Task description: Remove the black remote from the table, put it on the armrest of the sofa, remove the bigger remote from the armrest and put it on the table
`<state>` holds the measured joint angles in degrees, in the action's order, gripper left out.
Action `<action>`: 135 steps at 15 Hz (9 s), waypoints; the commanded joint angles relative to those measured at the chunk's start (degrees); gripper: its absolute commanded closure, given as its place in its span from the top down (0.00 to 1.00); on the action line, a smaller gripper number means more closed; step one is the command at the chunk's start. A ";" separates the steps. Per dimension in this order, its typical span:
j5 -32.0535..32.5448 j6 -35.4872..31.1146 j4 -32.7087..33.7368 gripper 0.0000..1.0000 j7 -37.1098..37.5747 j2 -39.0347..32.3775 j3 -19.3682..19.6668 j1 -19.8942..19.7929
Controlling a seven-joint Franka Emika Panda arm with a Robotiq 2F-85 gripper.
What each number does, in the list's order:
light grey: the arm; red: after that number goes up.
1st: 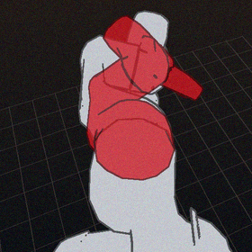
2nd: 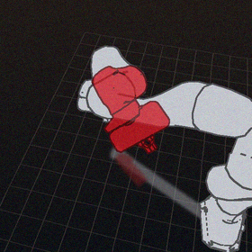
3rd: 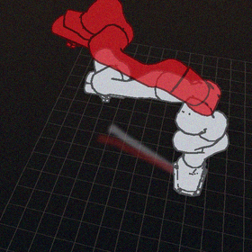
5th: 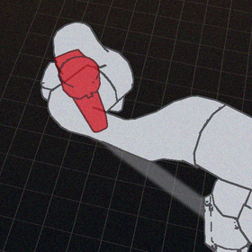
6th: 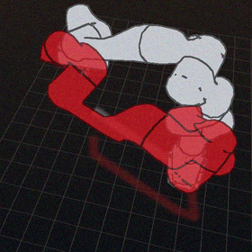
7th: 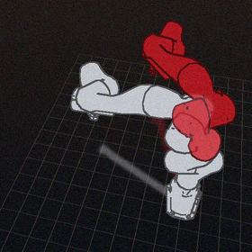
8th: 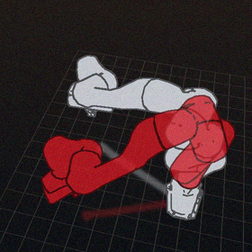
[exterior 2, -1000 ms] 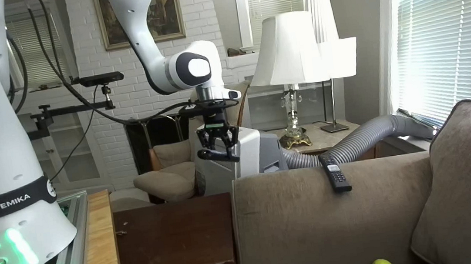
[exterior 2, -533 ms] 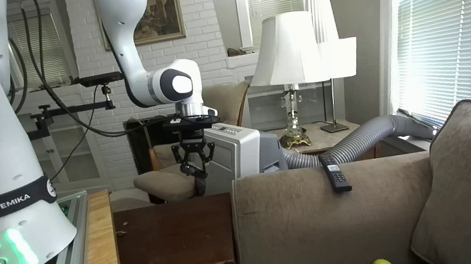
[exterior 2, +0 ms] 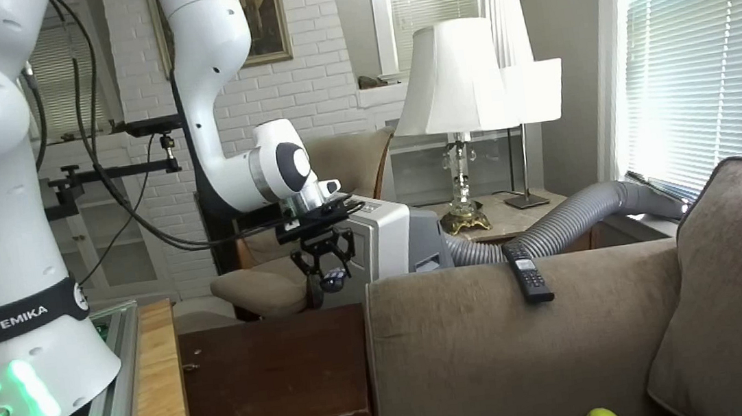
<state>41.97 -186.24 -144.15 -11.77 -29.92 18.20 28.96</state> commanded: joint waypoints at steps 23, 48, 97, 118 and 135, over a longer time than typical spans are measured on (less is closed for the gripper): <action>-38.05 -34.49 10.55 0.28 -6.58 -36.38 -7.73 11.62; -31.59 -16.11 5.87 1.00 -10.25 -20.93 -9.79 4.00; -39.33 18.88 83.49 0.00 52.66 -39.22 3.27 28.44; -37.64 29.42 104.57 0.00 67.19 -54.27 16.15 29.67; -37.46 35.01 101.83 0.00 66.04 -51.19 16.55 31.63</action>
<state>4.41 -153.71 -41.53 54.07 -82.33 34.35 59.89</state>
